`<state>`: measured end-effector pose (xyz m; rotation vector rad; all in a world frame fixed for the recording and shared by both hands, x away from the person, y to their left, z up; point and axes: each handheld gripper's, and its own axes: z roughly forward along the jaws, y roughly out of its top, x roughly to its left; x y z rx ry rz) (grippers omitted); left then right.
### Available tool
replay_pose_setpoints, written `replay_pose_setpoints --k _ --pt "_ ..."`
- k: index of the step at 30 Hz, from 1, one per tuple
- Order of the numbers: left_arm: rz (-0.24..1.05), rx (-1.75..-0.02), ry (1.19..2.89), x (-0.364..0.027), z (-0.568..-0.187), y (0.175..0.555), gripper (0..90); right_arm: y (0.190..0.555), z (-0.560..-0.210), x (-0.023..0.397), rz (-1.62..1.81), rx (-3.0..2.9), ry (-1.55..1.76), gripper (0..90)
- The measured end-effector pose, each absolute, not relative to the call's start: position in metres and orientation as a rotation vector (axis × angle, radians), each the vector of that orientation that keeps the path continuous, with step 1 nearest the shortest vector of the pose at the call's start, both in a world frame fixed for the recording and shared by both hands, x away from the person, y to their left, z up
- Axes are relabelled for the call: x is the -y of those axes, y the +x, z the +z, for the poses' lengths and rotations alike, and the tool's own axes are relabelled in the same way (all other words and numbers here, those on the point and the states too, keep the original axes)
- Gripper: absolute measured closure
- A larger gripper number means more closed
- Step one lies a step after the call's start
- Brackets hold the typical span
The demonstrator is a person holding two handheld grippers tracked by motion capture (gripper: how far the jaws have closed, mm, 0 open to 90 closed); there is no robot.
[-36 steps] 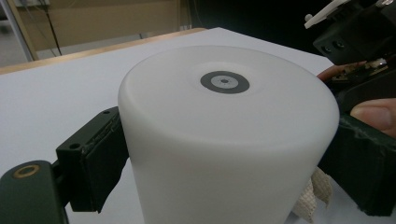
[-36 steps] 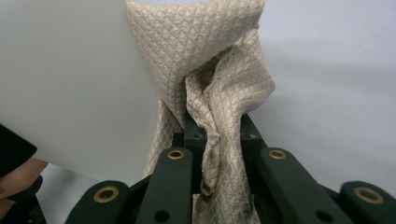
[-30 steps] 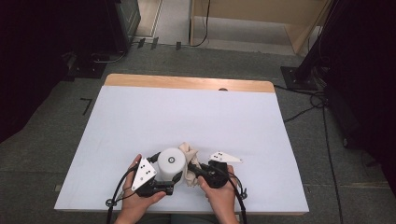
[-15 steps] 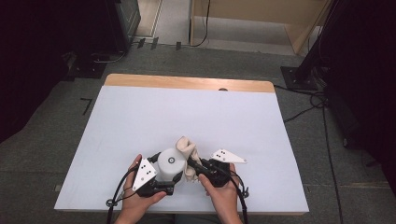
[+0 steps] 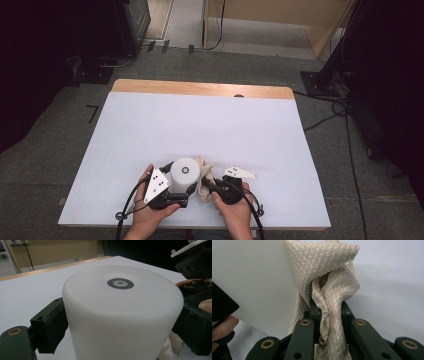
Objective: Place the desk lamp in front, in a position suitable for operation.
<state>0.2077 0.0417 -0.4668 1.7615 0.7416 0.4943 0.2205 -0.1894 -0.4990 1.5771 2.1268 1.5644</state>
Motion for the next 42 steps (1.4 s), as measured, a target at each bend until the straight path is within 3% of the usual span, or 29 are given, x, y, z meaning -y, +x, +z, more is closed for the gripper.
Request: replay_pose_setpoints --k 12,26,42 --pt "0.487 -0.722 1.763 -0.043 -0.468 0.208 8.3 0.209 -0.453 0.195 1.768 -1.965 1.378 79.2" --pt "0.482 -0.710 1.758 -0.045 -0.469 0.210 8.3 0.218 -0.501 0.186 1.530 -2.097 1.651 78.6" --pt "0.391 -0.568 1.767 -0.064 -0.471 0.233 8.7 0.216 -0.500 0.180 1.536 -2.094 1.626 78.0"
